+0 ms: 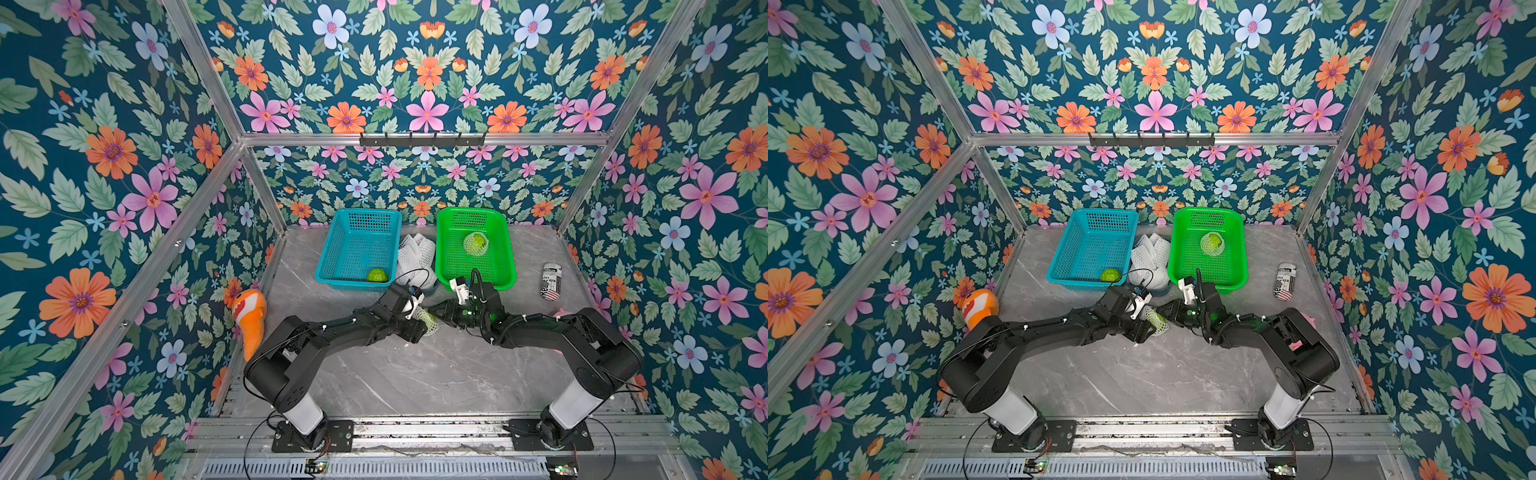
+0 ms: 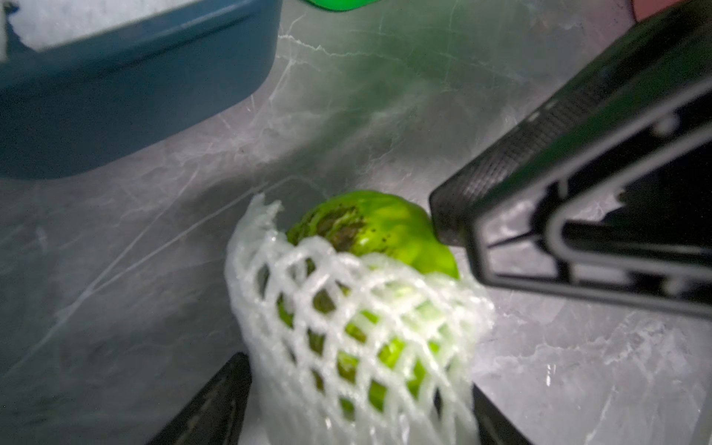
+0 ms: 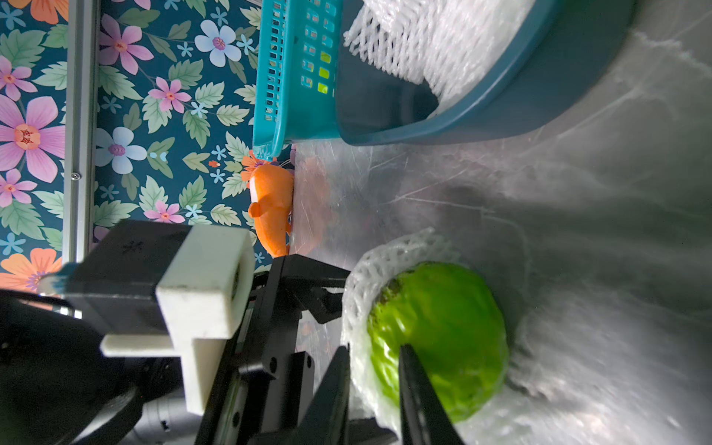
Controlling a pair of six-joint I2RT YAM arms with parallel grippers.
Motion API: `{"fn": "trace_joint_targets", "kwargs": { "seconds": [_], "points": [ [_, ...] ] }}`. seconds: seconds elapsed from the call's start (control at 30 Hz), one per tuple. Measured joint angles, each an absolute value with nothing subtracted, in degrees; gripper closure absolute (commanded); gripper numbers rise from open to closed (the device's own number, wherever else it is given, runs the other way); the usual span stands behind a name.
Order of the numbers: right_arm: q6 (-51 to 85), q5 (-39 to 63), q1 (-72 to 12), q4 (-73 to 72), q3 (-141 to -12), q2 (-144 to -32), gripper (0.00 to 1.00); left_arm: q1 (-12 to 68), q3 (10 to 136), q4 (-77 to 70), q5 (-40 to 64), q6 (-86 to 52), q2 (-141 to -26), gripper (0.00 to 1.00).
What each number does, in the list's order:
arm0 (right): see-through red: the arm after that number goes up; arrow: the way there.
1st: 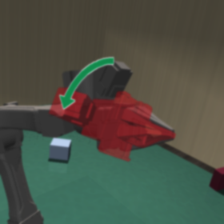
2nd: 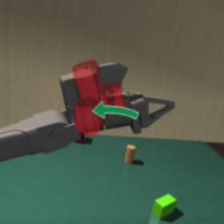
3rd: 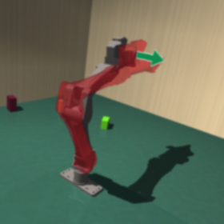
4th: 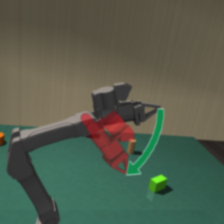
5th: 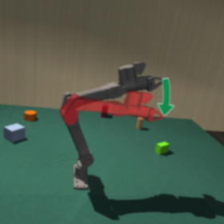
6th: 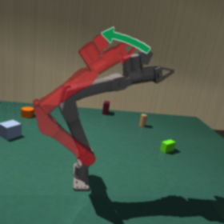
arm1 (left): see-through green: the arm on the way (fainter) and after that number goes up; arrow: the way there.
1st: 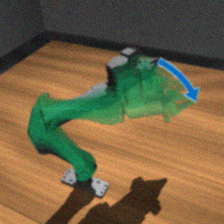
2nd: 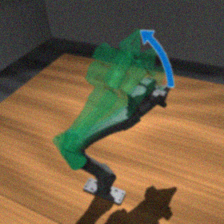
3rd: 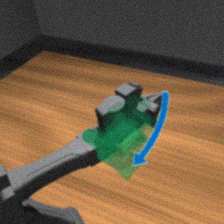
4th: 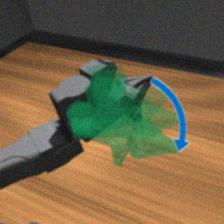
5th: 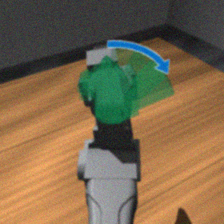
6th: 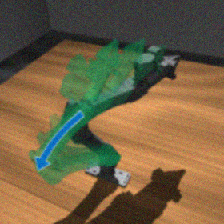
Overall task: Sleeve custard apples in foam nets
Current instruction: Put on the foam net on the custard apple.
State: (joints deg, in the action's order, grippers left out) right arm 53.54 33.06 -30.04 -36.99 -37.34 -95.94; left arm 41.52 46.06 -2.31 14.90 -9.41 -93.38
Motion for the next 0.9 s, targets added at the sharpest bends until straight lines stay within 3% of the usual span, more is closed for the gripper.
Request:
{"fn": "trace_joint_targets", "kwargs": {
  "seconds": [0.9],
  "points": [
    [51.7,37.1,-32.8,-33.6,-38.5,-95.8,0.76,41.5,37.8,-2.3,11.8,-14.0,-82.4,0.21]
  ]
}}
